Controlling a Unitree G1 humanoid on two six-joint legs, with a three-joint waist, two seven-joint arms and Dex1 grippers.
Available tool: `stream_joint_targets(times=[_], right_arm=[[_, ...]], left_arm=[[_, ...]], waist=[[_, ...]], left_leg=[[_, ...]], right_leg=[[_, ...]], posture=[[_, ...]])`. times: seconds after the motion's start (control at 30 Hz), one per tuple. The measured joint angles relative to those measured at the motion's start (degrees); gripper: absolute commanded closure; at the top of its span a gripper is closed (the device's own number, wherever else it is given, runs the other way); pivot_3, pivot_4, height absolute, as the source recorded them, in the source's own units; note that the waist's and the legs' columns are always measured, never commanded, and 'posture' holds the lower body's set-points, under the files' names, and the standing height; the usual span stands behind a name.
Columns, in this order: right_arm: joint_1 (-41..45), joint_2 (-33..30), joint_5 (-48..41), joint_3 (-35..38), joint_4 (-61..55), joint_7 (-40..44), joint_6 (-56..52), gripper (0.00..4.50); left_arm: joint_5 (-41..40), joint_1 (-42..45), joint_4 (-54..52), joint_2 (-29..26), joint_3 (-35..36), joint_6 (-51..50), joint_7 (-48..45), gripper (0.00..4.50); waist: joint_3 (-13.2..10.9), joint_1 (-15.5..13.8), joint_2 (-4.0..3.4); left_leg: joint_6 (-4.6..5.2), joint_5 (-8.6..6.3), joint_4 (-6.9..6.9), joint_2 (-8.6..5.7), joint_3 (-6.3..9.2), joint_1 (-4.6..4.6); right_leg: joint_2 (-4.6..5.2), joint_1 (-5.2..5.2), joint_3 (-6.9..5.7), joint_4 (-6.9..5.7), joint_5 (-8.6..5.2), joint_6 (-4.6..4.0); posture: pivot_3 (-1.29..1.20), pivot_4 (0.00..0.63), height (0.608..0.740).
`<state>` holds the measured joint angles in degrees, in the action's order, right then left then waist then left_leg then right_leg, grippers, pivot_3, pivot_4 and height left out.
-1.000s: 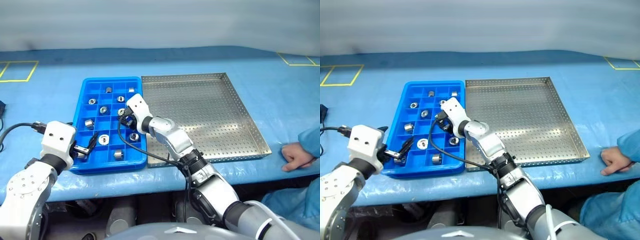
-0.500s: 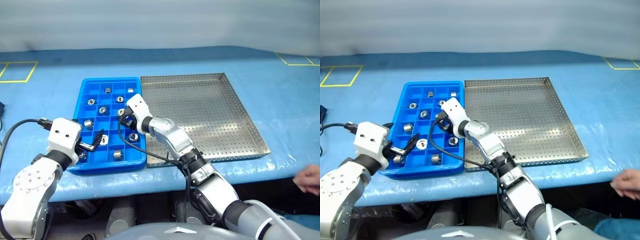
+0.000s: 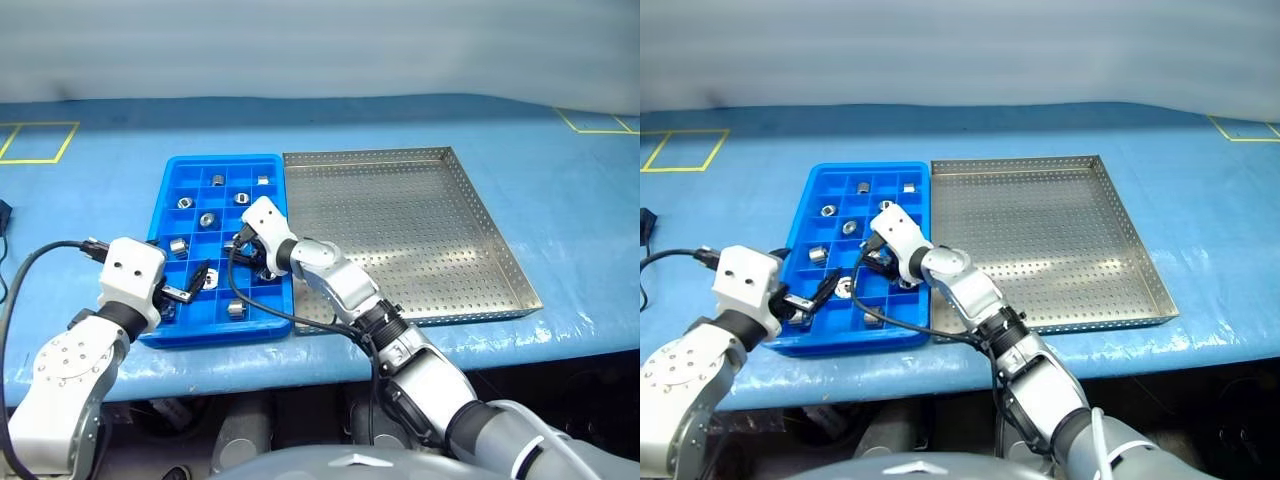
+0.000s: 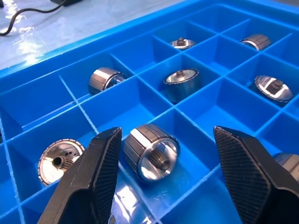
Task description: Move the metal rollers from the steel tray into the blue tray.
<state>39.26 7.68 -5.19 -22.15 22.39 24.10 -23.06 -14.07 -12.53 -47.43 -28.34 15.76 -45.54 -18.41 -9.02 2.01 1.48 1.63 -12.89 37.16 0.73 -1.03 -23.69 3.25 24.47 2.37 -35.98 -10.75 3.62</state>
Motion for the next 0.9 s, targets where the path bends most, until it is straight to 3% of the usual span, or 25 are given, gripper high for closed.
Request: stream_joint_targets(times=[0.2,0.37,0.5,0.7,0.9], right_arm=[[-5.5,-4.5,-0.7,2.2,-15.6,1.0,-0.1,1.4],[-13.6,-19.0,0.1,8.5,-28.7,2.4,-1.5,1.4],[-17.7,-28.3,0.8,11.6,-34.4,4.5,-4.0,1.4],[-20.5,-35.4,-3.3,14.3,-36.1,12.3,-6.1,0.04],[-20.7,-36.2,-6.4,15.1,-36.1,15.2,-6.5,0.04]], left_arm=[[0.5,5.1,3.2,2.5,-5.2,2.1,1.0,0.0],[0.6,11.8,9.2,6.7,-11.3,6.5,1.3,0.0],[0.0,15.4,14.9,7.1,-13.0,10.2,-1.6,0.0],[-1.0,17.9,22.4,7.2,-15.3,15.3,-7.0,0.0],[0.6,17.9,22.9,5.7,-17.5,15.3,-7.2,0.0]], waist=[[0.0,-0.8,-0.01],[0.0,-1.2,0.01],[0.0,0.7,-0.03],[0.0,3.4,-0.02],[0.0,4.5,0.01]], left_leg=[[0.0,0.0,-0.05,-0.08,0.07,-0.12],[0.08,-0.03,0.11,-0.22,-0.12,-0.13],[0.06,-0.02,0.1,-0.21,-0.3,-0.07],[0.07,-0.03,0.08,-0.08,-0.3,-0.07],[0.07,-0.03,0.2,-0.12,-0.26,-0.08]], right_leg=[[0.04,0.01,-0.09,0.06,-0.01,-0.01],[0.19,-0.1,-0.07,0.09,0.01,0.04],[-0.12,-0.01,0.05,-0.01,0.0,0.01],[-0.32,-0.01,0.14,-0.02,-0.02,-0.04],[-0.31,-0.02,0.33,-0.01,-0.06,0.3]], posture=[[0.0,0.15,0.74],[-0.09,0.15,0.74],[-0.15,0.15,0.74],[-0.18,0.15,0.74],[-0.19,0.15,0.74]])
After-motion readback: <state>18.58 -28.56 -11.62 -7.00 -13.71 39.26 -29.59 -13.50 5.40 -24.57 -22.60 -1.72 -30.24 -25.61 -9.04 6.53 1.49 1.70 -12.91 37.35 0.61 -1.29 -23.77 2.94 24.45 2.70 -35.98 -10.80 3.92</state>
